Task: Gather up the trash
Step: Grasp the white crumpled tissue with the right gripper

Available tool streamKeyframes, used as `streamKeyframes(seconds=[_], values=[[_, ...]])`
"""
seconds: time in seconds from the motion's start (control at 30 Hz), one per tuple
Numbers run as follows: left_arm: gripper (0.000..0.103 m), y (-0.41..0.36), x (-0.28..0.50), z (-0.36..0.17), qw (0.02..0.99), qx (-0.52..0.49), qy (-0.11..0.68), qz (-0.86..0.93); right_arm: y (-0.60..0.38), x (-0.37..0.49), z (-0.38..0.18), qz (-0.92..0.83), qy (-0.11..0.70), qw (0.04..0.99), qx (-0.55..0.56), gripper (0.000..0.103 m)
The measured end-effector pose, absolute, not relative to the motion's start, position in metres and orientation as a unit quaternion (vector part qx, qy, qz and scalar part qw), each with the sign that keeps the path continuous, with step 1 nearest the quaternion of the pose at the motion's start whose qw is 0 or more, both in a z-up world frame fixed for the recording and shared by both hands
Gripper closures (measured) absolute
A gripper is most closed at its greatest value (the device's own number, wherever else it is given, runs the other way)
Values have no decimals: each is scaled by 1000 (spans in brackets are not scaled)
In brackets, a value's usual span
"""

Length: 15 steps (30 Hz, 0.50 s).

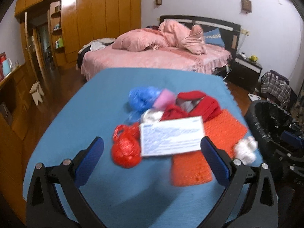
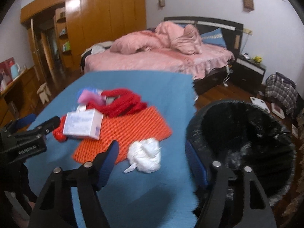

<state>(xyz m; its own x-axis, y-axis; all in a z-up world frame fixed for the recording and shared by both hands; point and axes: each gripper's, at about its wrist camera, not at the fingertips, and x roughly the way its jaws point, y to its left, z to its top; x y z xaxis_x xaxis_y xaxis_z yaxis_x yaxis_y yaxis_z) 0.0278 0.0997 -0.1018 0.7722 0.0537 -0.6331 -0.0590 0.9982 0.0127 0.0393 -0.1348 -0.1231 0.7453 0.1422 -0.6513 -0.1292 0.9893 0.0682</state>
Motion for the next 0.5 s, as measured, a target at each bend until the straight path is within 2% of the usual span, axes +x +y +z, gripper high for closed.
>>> streamKeyframes(seconds=[0.4, 0.47, 0.5], values=[[5, 106, 41, -124, 933, -6, 359, 19, -124, 70, -183, 73, 405, 911, -8, 42], [6, 105, 44, -127, 933, -3, 360, 16, -124, 74, -187, 88, 415, 905, -3, 55], [7, 104, 44, -127, 933, -1, 361, 14, -124, 74, -188, 95, 419, 903, -1, 56]])
